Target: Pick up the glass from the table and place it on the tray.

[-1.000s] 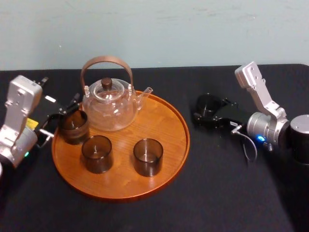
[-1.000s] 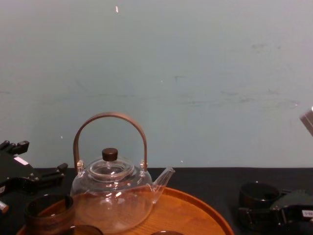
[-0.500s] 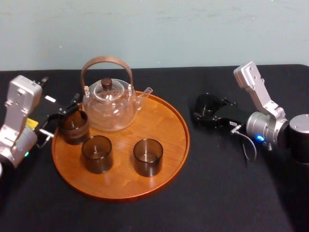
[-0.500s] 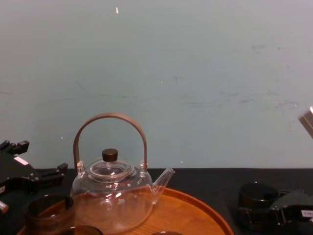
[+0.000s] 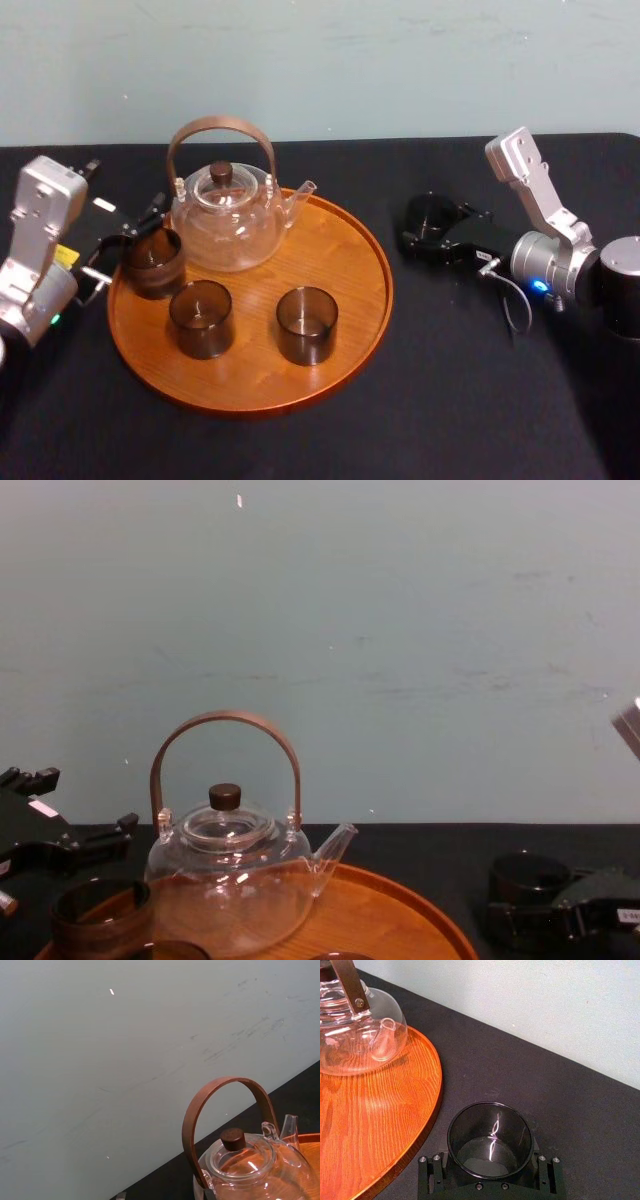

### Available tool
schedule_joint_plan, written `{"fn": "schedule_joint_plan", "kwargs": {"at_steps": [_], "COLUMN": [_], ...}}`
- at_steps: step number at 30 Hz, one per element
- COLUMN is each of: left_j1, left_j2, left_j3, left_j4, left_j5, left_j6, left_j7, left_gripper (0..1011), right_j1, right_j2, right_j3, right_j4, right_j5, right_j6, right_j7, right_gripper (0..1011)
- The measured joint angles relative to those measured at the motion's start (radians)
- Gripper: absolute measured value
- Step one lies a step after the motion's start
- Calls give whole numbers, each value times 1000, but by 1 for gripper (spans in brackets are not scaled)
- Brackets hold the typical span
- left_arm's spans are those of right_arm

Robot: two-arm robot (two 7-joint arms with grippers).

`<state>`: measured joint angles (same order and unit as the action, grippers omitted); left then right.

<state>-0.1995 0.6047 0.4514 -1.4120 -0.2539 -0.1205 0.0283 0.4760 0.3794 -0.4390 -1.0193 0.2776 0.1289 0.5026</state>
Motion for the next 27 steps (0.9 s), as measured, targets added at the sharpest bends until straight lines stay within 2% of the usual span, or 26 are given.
{"fn": "schedule_joint_plan", "kwargs": {"at_steps": [5,8,22,27], "left_j1": [0,0,0,0], "left_j2": [0,0,0,0], "left_j3": [0,0,0,0], "left_j4": [0,0,0,0], "left_j5": [0,0,0,0], "left_j6": [0,0,0,0], "left_j7": [0,0,0,0], "left_gripper": [1001,1001,1001,1001], "right_j1": [0,-13,-53,-40], "right_j2": [0,11,94,107], "right_j3": [0,9,15,2], "right_j4": [0,-25,-216,-241], "right_j5": [1,8,53,62], "right_j6": [0,1,22,20], "right_j7": [0,11,89,109], "right_gripper": [904,905,904,904]}}
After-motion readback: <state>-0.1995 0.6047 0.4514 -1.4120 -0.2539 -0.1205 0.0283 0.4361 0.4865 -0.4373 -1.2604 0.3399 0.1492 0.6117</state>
